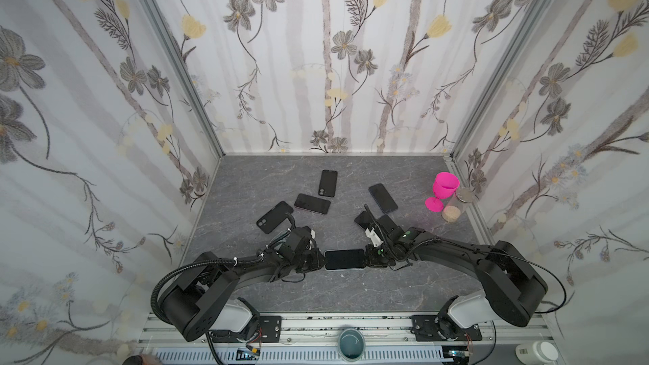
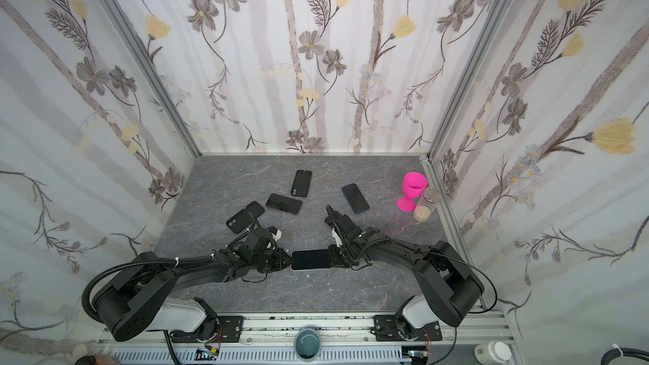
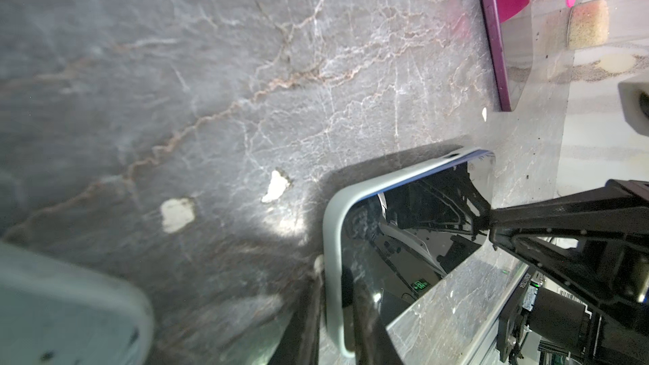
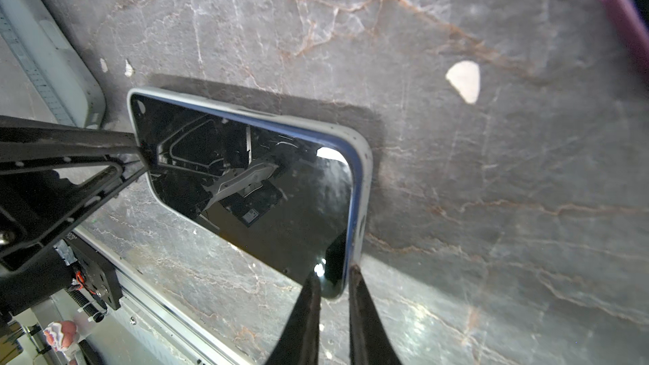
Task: Put the phone into the phone case
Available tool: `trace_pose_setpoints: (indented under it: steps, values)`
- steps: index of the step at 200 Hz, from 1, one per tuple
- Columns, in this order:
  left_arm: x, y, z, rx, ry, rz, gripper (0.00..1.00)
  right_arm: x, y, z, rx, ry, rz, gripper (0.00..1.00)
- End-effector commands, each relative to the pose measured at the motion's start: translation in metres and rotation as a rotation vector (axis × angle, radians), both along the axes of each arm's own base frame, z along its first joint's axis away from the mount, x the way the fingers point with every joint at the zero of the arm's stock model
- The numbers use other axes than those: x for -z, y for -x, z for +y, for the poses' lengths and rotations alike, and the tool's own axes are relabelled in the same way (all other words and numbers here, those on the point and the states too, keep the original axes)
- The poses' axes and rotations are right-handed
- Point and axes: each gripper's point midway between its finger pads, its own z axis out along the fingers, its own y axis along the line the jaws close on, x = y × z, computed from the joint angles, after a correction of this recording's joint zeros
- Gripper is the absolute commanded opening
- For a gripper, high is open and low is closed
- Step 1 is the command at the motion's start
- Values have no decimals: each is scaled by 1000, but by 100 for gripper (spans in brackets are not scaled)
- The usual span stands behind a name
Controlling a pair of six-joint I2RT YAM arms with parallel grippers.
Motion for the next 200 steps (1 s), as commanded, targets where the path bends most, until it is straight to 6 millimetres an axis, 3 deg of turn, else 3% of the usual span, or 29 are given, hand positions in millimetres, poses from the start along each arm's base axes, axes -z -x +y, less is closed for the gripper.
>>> trace_pose_setpoints:
  steps: [1,123,200]
  values:
    - [23,13,24,-27,-128,62,21,-1,1,-3,-5,16,-5,16]
    - [24,14,13,21,-94,88,22,6,4,0,-18,15,20,8]
    - [27,16,13,25,-97,95,22,23,11,-11,-12,67,56,6]
